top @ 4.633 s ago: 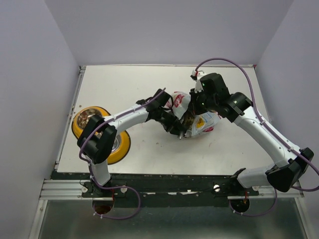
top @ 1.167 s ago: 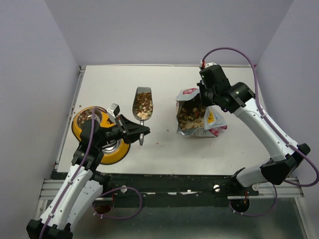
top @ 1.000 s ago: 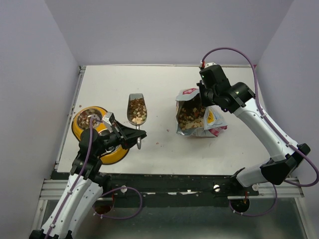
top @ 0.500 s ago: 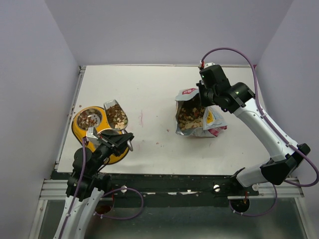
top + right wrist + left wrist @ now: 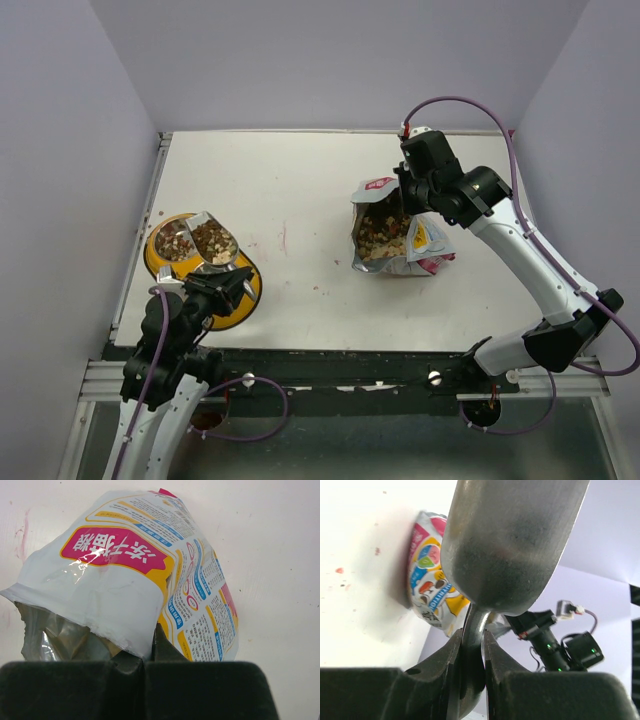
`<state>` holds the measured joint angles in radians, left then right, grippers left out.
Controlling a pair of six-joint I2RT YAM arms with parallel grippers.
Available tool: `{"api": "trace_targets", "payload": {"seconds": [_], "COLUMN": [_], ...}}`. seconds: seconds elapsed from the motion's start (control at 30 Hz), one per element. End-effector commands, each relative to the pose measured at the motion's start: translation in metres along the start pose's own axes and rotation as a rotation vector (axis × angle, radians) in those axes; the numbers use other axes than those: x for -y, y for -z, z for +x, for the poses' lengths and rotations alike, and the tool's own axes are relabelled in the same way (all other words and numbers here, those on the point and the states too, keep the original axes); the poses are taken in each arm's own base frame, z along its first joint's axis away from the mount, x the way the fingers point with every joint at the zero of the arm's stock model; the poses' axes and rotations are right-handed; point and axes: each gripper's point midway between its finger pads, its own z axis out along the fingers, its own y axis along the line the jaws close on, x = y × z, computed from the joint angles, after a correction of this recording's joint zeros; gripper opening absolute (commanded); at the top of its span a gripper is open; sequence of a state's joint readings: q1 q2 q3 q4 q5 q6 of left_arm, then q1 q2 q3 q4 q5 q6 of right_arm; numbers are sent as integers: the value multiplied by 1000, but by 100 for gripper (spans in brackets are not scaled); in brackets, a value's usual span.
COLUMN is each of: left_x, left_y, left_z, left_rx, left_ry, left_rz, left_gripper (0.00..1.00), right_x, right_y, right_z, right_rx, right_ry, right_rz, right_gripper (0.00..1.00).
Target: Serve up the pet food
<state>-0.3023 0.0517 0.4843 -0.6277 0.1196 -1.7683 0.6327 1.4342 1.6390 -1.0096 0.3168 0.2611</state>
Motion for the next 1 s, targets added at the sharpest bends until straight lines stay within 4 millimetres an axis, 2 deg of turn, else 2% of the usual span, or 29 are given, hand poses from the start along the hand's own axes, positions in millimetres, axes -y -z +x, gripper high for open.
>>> {"api": "trace_targets", "payload": {"seconds": [0.0, 0.37, 0.77, 0.97], "left_x": [-58, -72, -94, -103], "left_y": [9, 18, 39, 42], "left_z": [-31, -37, -40, -36], "left_rx": [209, 256, 298, 294], "left_ry": [388, 501, 587, 609], "left_rz": [-287, -317, -368, -416], "left_gripper": [0, 0, 0, 0], "right_x": [-12, -13, -15, -15], "right_y": [19, 19, 16, 16], "right_z": [-43, -46, -46, -46], "right_rx": [176, 179, 173, 170], "right_ry": [-63, -64, -62, -62], "right_rz": [-84, -88, -89, -89], "right_gripper": [1, 1, 1, 1]}}
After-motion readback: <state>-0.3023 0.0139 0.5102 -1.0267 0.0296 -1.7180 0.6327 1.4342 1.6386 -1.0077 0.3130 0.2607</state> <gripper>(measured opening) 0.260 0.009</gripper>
